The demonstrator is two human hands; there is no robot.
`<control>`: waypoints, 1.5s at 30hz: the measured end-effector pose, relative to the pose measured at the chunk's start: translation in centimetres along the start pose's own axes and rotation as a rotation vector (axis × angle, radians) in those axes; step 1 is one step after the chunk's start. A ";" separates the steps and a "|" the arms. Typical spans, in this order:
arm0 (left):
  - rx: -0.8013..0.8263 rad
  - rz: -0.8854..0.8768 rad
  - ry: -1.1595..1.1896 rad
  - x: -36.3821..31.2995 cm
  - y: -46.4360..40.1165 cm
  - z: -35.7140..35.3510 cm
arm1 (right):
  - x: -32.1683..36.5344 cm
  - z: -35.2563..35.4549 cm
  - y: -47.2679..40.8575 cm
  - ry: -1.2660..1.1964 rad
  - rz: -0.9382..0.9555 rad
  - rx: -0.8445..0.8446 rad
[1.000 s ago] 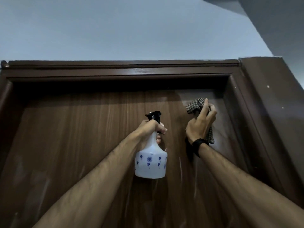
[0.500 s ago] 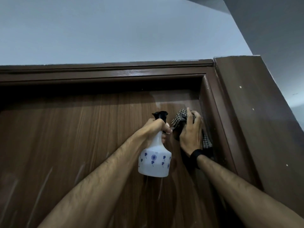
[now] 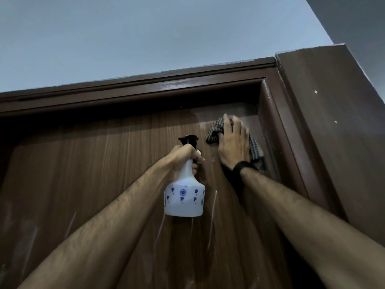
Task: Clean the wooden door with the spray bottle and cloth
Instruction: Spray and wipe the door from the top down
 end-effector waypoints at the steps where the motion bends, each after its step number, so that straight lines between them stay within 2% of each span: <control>1: 0.002 -0.003 -0.002 0.0 -0.1 0.4 | 0.3 -0.3 -1.6 0.008 -0.025 0.013; 4: 0.014 -0.023 -0.019 -0.4 -0.5 1.4 | 2.4 -1.3 -3.3 0.010 -0.012 0.037; 9: -0.002 -0.074 -0.016 -0.9 -0.9 2.9 | 6.7 -2.3 0.8 -0.026 0.322 0.109; 11: -0.010 -0.075 -0.011 -0.7 -1.1 3.3 | 6.6 -2.1 0.6 -0.065 0.349 0.098; 13: -0.002 -0.072 -0.018 -0.4 -1.2 3.8 | 5.8 -2.0 -0.6 -0.063 0.275 0.069; 17: 0.012 -0.083 -0.049 -0.5 -0.9 5.1 | 4.6 -2.3 -4.0 0.030 -0.062 -0.008; 19: 0.011 -0.101 -0.044 -0.9 -0.8 6.0 | 5.5 -2.6 -4.6 0.035 -0.137 -0.024; 21: 0.015 -0.110 -0.034 -1.1 -0.9 6.7 | 6.6 -3.2 -4.6 0.033 -0.110 -0.025; 26: 0.005 -0.119 -0.037 -1.5 -1.1 6.8 | 7.6 -3.4 -4.4 -0.019 0.175 0.087; 28: 0.003 -0.114 -0.026 -1.3 -1.5 6.0 | 6.6 -2.5 -4.3 -0.025 0.230 0.094; 33: 0.063 -0.100 0.027 -1.1 -2.3 2.5 | 2.1 0.1 0.2 -0.096 -0.016 -0.087; 37: 0.125 -0.104 0.036 -1.5 -2.2 -1.6 | -2.1 3.2 4.0 -0.193 -0.142 -0.256; 41: 0.202 -0.101 0.044 -2.4 -1.9 -5.5 | -3.4 4.7 5.8 -0.178 -0.095 -0.224; 45: 0.204 -0.086 -0.006 -3.6 -2.3 -7.7 | -3.6 4.2 7.5 -0.132 -0.170 -0.158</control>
Point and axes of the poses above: each hand's wrist, its own y-axis away from the middle knuckle, its own z-axis out of the back of the hand, x = y × z, the point moved 3 cm from there along -y, towards the middle knuckle
